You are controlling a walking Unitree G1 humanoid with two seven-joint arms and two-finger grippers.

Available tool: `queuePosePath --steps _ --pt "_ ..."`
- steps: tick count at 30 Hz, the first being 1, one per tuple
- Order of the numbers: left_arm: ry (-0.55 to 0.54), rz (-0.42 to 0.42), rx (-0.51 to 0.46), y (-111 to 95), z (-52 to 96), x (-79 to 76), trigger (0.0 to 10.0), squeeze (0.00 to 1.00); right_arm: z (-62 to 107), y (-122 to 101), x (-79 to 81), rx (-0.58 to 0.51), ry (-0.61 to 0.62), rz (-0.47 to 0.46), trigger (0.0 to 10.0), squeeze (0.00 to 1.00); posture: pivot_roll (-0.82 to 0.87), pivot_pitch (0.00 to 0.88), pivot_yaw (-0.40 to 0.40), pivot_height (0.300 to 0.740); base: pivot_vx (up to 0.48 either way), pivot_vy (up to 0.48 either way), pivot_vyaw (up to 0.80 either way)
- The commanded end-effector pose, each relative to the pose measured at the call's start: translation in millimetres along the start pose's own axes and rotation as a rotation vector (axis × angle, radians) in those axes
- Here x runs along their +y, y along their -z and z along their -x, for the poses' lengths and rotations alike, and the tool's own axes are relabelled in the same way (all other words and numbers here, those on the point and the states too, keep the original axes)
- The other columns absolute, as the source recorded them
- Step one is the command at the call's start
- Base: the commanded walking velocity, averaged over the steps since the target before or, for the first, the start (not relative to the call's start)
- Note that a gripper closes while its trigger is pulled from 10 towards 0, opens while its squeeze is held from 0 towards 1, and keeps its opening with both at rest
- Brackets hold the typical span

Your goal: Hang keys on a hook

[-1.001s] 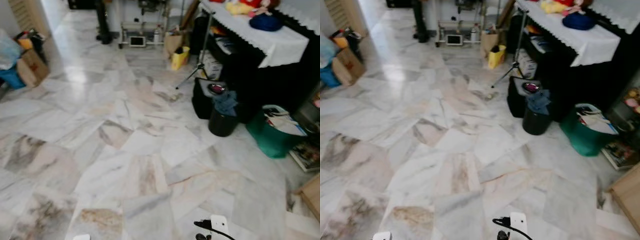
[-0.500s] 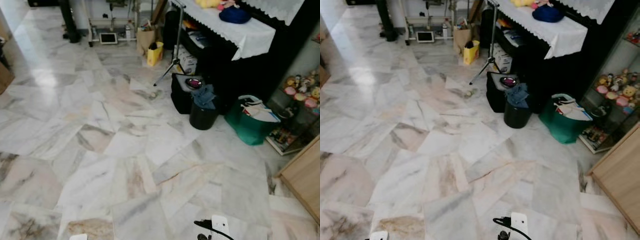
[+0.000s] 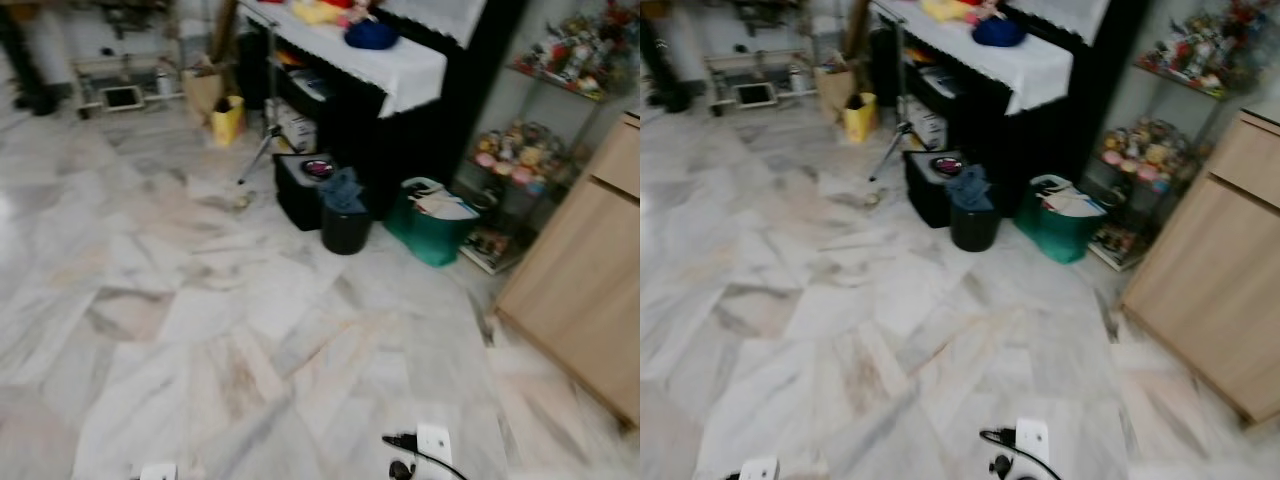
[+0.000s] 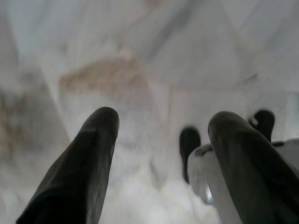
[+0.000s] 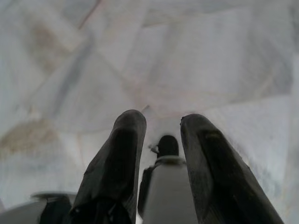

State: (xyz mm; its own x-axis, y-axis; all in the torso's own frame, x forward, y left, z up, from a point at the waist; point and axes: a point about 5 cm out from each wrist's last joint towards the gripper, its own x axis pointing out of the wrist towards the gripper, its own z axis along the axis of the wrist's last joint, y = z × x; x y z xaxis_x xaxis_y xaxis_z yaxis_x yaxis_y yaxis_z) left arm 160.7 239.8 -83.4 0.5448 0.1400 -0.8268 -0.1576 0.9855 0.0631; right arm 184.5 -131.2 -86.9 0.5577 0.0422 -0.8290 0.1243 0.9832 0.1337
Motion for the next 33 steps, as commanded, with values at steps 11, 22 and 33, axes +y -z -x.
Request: queuePosePath --steps 11,22,33 --pt "0.016 0.013 0.016 8.4 0.8 -7.2 10.0 0.0 1.1 6.3 -5.8 0.019 0.038 -0.024 10.0 0.0 0.08 0.0 -0.029 0.74 0.0 0.0 -0.76" --pt "0.028 -0.007 0.021 10.6 1.0 -9.8 10.0 0.0 1.9 9.9 -7.5 0.023 0.052 -0.042 10.0 0.0 0.07 0.0 -0.023 0.74 0.0 0.0 -0.76" --pt "0.033 0.008 -0.002 3.8 -0.3 -12.2 10.0 0.0 1.9 8.3 -11.4 0.022 0.064 -0.019 10.0 0.0 0.09 0.0 -0.047 0.74 0.0 0.0 -0.75"
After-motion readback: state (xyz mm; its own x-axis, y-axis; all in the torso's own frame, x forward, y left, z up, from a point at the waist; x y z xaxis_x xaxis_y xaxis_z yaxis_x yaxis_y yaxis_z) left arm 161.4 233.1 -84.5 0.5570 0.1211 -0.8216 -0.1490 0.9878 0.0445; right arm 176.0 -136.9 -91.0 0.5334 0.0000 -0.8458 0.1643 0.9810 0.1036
